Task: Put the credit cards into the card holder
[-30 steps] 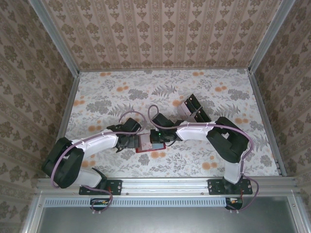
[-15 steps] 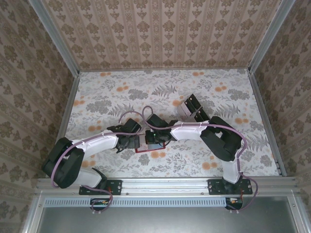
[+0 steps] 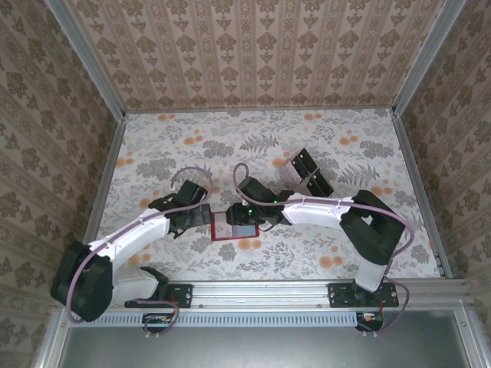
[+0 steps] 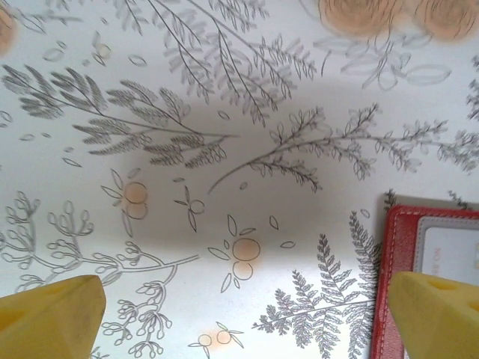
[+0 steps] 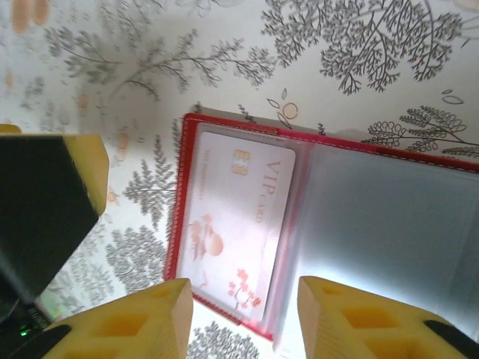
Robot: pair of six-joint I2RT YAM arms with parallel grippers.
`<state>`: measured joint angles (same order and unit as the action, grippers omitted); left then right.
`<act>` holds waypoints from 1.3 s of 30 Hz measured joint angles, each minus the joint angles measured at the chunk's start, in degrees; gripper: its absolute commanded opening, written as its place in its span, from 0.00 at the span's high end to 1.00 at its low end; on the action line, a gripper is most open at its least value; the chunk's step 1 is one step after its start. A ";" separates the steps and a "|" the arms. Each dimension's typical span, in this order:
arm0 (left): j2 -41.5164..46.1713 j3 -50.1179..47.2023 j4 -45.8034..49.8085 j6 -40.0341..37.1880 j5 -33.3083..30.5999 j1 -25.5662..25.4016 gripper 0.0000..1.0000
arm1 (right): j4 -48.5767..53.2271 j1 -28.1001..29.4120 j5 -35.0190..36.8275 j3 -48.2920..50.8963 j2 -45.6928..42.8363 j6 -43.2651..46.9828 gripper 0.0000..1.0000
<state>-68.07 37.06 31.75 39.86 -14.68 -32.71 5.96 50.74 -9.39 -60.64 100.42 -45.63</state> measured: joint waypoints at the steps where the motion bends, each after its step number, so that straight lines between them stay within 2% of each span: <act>1: 0.83 0.11 0.33 -0.13 0.09 0.42 0.00 | -0.13 -0.26 0.04 0.48 -0.94 0.04 0.52; 11: 5.40 0.17 1.60 -0.96 1.42 0.94 0.00 | -0.04 -3.54 0.66 4.50 -3.06 1.05 0.48; 39: 6.75 -4.48 -3.58 0.28 6.01 0.94 0.00 | 0.33 -3.63 0.09 1.62 3.54 5.01 0.46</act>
<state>-61.32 32.58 28.16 40.14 -8.67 -31.77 6.28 47.11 -9.30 -59.02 103.96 -40.62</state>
